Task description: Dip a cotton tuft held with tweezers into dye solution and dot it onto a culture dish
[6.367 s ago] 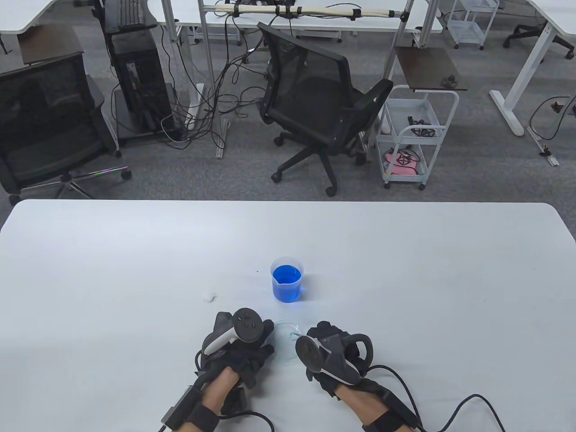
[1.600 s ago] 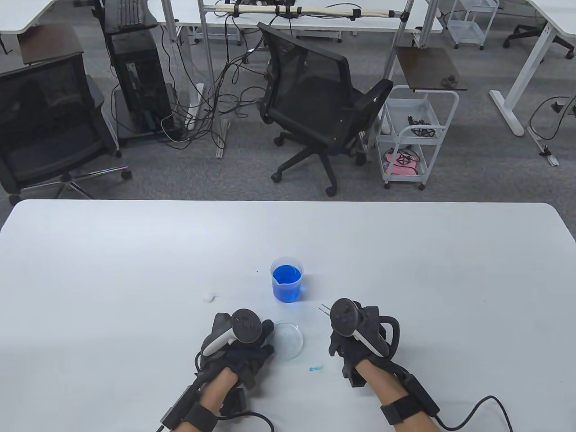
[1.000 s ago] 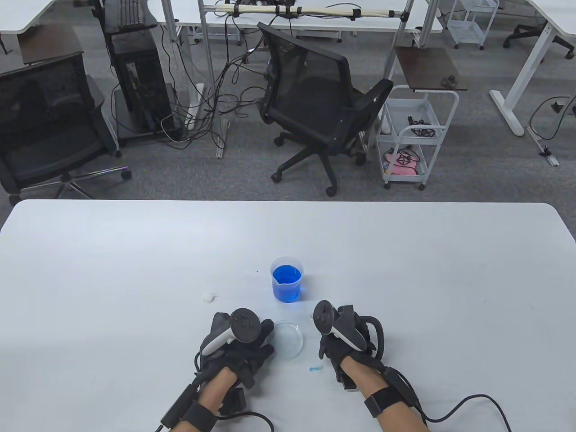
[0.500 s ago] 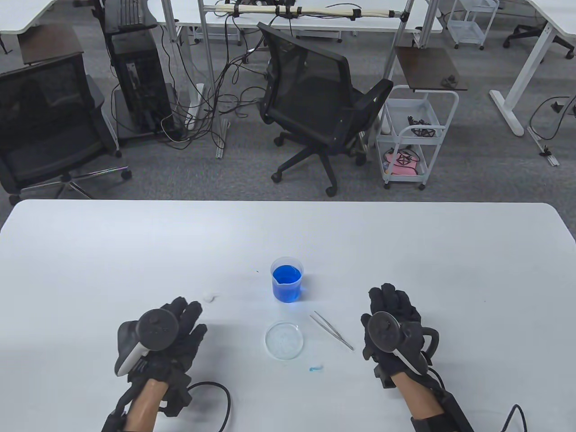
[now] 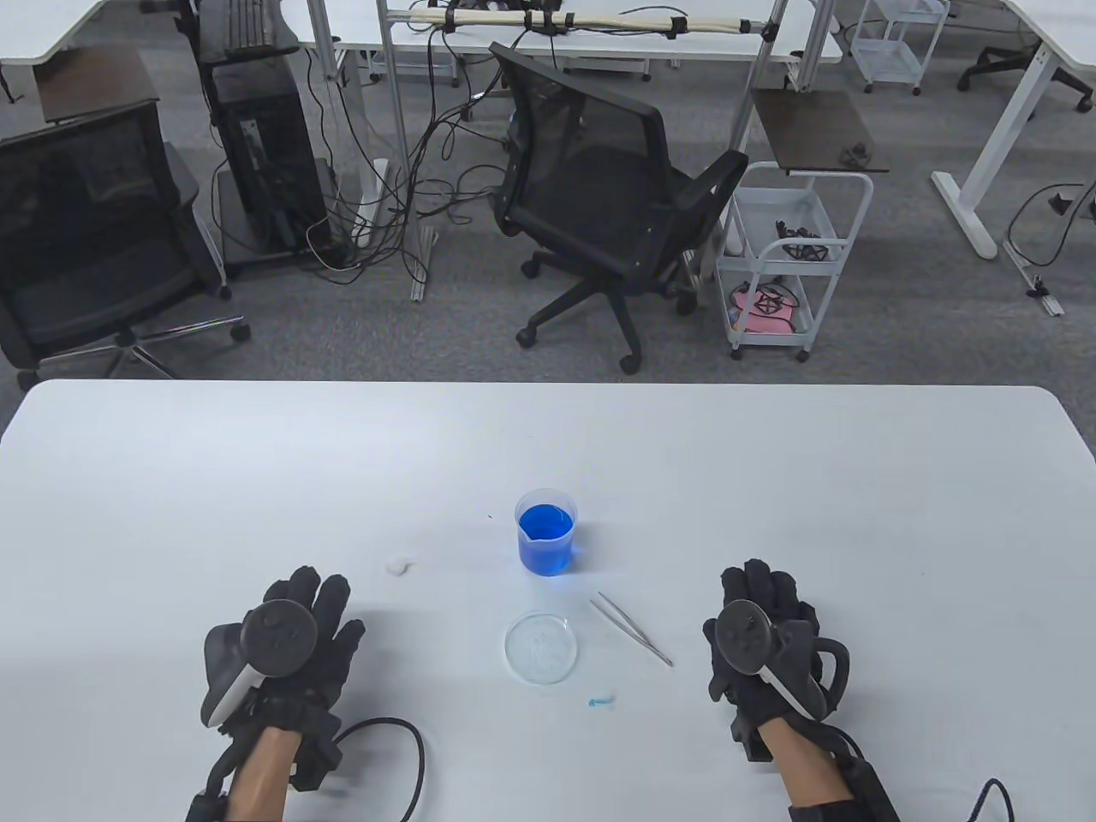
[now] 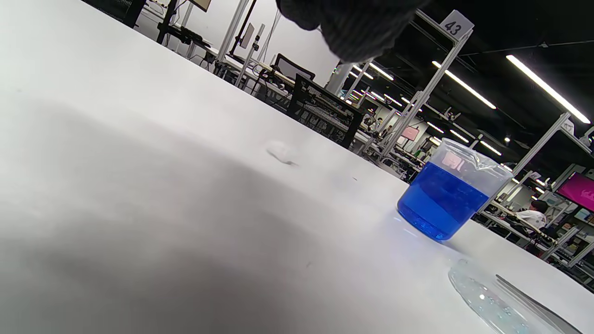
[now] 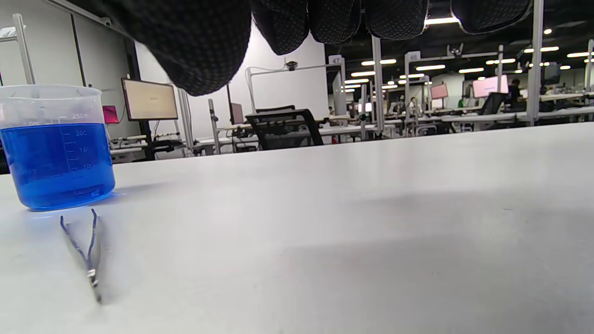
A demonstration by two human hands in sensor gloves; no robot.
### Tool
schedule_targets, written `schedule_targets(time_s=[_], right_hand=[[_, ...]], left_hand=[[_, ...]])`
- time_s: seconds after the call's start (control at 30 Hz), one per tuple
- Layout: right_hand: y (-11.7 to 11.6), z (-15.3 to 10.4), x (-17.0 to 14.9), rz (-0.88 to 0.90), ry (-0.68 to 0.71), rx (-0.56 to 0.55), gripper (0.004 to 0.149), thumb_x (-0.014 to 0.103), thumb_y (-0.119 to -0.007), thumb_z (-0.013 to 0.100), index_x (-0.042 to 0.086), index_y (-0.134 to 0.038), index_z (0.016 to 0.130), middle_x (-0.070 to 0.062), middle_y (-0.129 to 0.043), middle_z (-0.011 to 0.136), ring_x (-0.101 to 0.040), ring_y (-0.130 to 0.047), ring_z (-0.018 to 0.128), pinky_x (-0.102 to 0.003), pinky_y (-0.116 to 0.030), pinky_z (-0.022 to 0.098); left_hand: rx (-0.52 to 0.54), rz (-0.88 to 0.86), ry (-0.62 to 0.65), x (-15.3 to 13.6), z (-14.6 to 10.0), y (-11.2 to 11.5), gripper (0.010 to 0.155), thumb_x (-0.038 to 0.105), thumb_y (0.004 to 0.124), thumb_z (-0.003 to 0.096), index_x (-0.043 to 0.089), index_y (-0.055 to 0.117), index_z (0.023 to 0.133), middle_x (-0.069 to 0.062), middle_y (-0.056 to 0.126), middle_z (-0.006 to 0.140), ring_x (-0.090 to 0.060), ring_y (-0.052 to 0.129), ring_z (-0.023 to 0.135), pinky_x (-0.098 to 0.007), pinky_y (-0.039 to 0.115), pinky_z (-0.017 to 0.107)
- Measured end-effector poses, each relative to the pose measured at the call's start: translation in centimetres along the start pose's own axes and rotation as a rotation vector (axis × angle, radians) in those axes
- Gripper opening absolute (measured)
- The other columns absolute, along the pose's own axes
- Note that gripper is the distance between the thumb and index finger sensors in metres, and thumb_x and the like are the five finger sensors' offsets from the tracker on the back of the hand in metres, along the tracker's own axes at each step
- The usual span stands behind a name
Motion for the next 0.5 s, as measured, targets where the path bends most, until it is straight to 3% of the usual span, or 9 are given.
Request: schedule_targets(time_s=[0.5], right_hand=[[-0.67,-0.53,0.50,0.046,0.015,0.055,0.072,0.041,-0.082,0.041,0.013,-0.056,0.103,-0.019,-0.050,0.111,-0.048,-0.060,0.097,-0.069,-0.060,0.064]], left_hand=[[-0.023,-0.013,-0.017,-0.43,-0.17,0.74,0.064,0.036,0.070,0.0622,0.014,0.041,0.115,-0.025,0.021,0.123,-0.055,0.016,0.105,-0.076,0.018,0.066]])
Point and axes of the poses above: the tracker on the back of each hand, its own x axis roughly to the thumb side, its own z axis roughly from the wrist to the fingertips, y = z × x, the point moved 4 cm from there along z, roughly from the wrist to the fingertips
